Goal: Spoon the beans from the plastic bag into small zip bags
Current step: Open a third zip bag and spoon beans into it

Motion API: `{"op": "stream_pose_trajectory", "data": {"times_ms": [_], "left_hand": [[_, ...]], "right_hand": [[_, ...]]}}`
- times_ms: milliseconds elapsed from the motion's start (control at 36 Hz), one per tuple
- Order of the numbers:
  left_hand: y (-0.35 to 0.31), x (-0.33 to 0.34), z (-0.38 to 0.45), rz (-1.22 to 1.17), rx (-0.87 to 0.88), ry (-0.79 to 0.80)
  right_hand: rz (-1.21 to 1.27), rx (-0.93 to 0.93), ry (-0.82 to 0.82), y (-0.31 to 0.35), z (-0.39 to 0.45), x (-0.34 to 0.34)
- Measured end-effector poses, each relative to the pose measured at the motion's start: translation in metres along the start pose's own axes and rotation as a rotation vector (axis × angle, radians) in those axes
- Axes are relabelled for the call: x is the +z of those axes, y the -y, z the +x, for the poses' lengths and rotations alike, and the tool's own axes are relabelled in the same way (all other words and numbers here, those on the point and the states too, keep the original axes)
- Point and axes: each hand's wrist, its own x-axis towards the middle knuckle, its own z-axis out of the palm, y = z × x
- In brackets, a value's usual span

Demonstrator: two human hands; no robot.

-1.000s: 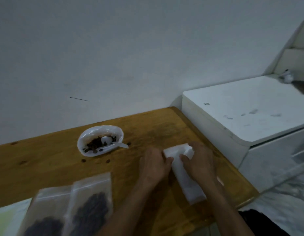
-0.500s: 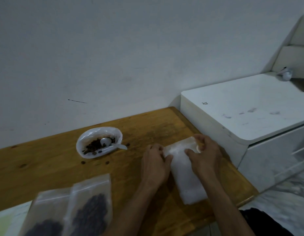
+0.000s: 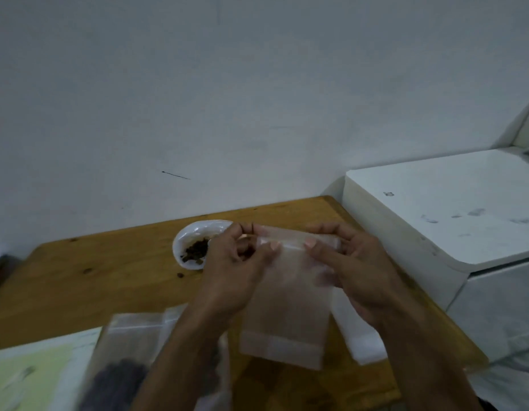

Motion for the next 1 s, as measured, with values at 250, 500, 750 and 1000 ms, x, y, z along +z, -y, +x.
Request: {"op": "stream_pose_trajectory", "data": {"times_ms": [250, 500, 750, 1000], "left_hand": [[-0.005, -0.079, -0.021, 0.581, 0.298, -0.547], [-0.007, -0.117, -0.031, 0.196, 0.088, -0.418], [-0.007, -0.142, -0.034, 0.201, 0.106, -0.351], [-0.002, -0.154, -0.031, 0.349, 0.153, -0.257]], "right_hand": [[-0.069, -0.091, 0.031, -0.020, -0.004, 0.100], [0.008, -0.175, 0.328, -0.027, -0.009, 0.164], [0.154, 0.045, 0.412, -0.032, 0.000, 0.182], [0.311, 0.240, 0.498, -0.031, 0.010, 0.182]]}}
